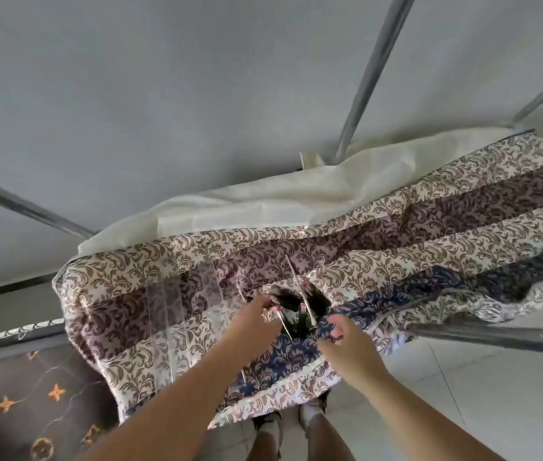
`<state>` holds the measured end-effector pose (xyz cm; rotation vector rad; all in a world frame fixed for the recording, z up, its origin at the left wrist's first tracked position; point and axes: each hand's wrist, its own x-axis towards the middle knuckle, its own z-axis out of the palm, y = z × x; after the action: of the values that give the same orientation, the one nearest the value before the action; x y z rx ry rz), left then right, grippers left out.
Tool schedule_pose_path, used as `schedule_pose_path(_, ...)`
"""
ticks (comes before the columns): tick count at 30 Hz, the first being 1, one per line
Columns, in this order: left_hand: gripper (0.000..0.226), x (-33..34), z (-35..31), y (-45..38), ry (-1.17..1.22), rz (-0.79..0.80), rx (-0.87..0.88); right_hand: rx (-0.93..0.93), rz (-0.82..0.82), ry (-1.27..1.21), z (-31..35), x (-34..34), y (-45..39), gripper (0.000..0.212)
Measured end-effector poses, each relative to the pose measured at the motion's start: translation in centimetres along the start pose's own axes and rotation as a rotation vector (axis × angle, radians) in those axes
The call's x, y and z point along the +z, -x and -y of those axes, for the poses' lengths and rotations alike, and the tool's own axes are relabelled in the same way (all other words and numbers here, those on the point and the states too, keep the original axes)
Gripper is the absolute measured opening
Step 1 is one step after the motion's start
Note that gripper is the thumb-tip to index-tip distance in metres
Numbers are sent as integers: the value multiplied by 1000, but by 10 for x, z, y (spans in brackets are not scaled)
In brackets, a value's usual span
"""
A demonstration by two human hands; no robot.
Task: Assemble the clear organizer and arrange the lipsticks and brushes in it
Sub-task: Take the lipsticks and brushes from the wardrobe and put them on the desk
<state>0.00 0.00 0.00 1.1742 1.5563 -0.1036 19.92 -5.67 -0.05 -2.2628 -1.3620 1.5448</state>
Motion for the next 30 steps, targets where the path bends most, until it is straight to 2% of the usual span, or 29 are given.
schedule_pose_path(2,72,-1,-1,-29,-289,-91,79,-33,-113,95,3,6,-33,58)
schedule_pose_path(4,88,0,5,-58,-566,-144,170,-90,-184,197,7,10,-62,52)
schedule_pose_path(6,100,6,14,-81,-706,-119,230,-120,-229,293,6,21,-84,53)
schedule_pose_path(9,104,16,28,-103,-846,-144,301,-127,-281,453,-1,37,-106,70)
schedule_pose_path(11,97,20,34,-114,-866,-193,341,-163,-329,519,-6,49,-112,72)
schedule_pose_path(17,66,18,36,-124,-899,-233,390,-171,-326,466,-13,63,-118,49)
schedule_pose_path(20,64,15,35,-125,-937,-184,419,-153,-297,475,-13,63,-121,49)
schedule_pose_path(24,65,14,31,-125,-934,-128,411,-71,-264,486,-7,57,-131,35)
schedule_pose_path(30,77,24,25,-122,-939,-51,370,-51,-222,297,-10,50,-138,22)
